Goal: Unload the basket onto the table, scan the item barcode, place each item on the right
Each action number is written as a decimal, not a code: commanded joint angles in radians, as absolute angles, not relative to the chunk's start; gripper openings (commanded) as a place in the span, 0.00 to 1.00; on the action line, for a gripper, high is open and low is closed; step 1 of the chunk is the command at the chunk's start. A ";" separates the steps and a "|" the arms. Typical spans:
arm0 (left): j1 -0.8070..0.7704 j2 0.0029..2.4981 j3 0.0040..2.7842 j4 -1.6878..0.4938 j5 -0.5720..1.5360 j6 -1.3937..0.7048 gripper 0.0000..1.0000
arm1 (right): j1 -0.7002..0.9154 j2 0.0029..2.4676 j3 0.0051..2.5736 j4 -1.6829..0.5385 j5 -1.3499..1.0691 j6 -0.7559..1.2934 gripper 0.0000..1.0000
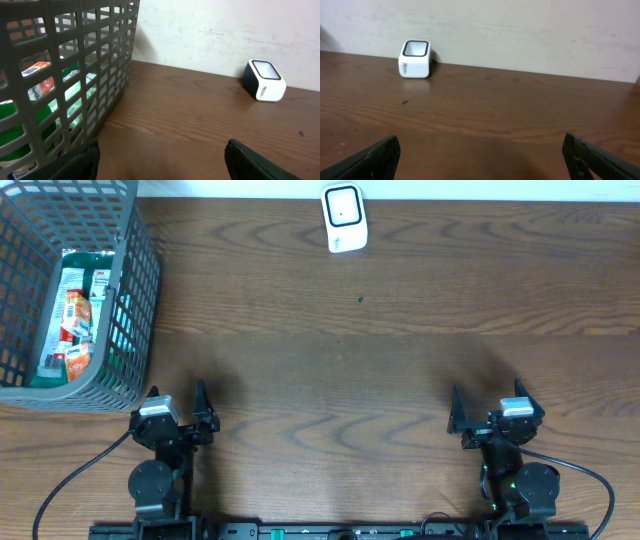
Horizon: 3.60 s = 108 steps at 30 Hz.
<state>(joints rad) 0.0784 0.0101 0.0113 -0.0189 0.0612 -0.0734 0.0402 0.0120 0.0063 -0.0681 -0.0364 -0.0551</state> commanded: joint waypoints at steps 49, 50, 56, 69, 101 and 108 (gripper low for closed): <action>0.086 0.012 0.004 -0.064 0.079 -0.060 0.80 | 0.026 0.007 0.006 -0.072 -0.031 -0.057 0.99; 0.086 0.012 0.004 -0.064 0.079 -0.060 0.80 | 0.026 0.007 0.006 -0.072 -0.031 -0.057 0.99; 0.086 0.012 0.004 -0.064 0.079 -0.060 0.81 | 0.026 0.007 0.006 -0.072 -0.031 -0.057 0.99; 0.086 0.012 0.004 -0.064 0.079 -0.060 0.81 | 0.026 0.007 0.006 -0.072 -0.031 -0.057 0.99; 0.086 0.012 0.115 -0.080 0.402 -0.065 0.80 | 0.026 0.007 0.006 0.012 -0.099 0.033 0.99; 0.086 0.019 0.317 -0.194 0.419 -0.068 0.80 | 0.026 0.007 0.016 0.036 -0.264 0.034 0.99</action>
<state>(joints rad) 0.0784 0.0151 0.2138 -0.1787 0.3775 -0.0734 0.0402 0.0120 0.0063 0.0326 -0.1719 0.0120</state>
